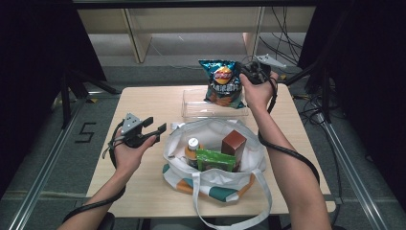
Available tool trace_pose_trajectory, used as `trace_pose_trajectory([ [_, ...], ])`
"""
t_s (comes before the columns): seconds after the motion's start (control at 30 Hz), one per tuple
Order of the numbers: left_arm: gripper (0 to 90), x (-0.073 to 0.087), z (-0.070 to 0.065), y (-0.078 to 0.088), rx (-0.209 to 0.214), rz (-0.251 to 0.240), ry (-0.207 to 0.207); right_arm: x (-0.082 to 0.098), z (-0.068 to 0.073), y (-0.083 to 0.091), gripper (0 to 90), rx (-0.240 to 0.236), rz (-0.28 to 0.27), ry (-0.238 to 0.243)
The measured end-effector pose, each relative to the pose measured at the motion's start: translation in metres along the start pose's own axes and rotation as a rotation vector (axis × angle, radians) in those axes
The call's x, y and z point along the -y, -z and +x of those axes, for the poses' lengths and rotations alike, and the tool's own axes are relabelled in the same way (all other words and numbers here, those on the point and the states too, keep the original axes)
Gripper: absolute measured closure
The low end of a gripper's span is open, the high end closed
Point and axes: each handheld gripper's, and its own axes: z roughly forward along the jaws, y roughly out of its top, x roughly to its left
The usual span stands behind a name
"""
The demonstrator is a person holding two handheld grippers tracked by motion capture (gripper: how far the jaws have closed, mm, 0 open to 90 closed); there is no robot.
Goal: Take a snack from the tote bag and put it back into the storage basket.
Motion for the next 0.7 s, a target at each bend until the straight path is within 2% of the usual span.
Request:
trace_pose_trajectory([
  [0.17,37.4,0.000,0.000,0.000,0.002,0.000,0.000,0.002,0.001,-0.003,90.0,0.008,0.014,-0.024],
  [0.23,37.4,0.000,0.000,0.000,0.005,-0.005,-0.001,0.003,-0.001,-0.004,90.0,0.007,0.009,-0.003],
  [0.4,37.4,0.000,0.000,0.000,0.001,-0.003,0.001,0.005,0.001,-0.008,90.0,0.008,0.009,-0.016],
  [0.43,37.4,0.000,0.000,0.000,0.001,-0.003,0.001,0.005,0.001,-0.009,90.0,0.008,0.016,-0.004],
  [0.57,37.4,0.000,0.000,0.000,0.002,-0.004,0.001,0.006,0.003,-0.012,90.0,0.007,0.020,-0.024],
  [0.7,37.4,0.000,0.001,0.001,0.000,-0.004,-0.001,0.008,0.004,-0.015,90.0,0.009,0.030,-0.019],
])
